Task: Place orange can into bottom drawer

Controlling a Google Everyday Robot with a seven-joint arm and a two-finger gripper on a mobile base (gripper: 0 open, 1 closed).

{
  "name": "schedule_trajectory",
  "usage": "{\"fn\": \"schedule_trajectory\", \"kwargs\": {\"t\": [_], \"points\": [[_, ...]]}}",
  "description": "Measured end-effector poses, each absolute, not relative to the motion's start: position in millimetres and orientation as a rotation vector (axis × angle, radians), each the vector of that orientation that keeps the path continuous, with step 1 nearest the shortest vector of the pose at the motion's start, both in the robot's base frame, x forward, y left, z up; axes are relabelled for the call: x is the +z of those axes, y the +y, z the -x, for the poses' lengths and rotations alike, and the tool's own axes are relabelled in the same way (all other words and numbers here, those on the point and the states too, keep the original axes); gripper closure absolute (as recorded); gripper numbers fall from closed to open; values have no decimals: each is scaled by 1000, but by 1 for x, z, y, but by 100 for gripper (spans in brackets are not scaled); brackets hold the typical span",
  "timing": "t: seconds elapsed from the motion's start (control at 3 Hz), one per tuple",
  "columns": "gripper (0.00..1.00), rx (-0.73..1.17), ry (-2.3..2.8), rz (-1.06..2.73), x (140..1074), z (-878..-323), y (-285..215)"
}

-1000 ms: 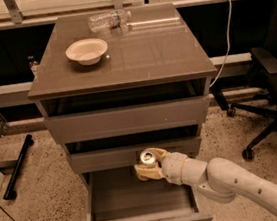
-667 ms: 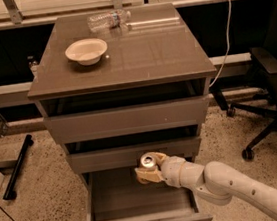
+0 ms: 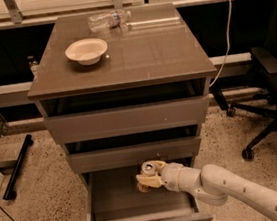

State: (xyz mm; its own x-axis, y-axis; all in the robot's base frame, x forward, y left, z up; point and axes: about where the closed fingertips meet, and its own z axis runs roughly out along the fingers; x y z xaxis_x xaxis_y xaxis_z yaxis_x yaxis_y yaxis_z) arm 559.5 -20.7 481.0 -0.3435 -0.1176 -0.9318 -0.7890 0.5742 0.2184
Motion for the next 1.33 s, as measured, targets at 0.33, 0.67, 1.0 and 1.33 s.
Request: {"fn": "schedule_trajectory", "kwargs": {"t": [0.33, 0.67, 1.0, 1.33], "points": [[100, 863, 1821, 733, 475, -559, -22], [100, 858, 1830, 698, 457, -568, -17], [100, 851, 1855, 656, 426, -572, -13], [100, 865, 1890, 617, 393, -573, -10]]}}
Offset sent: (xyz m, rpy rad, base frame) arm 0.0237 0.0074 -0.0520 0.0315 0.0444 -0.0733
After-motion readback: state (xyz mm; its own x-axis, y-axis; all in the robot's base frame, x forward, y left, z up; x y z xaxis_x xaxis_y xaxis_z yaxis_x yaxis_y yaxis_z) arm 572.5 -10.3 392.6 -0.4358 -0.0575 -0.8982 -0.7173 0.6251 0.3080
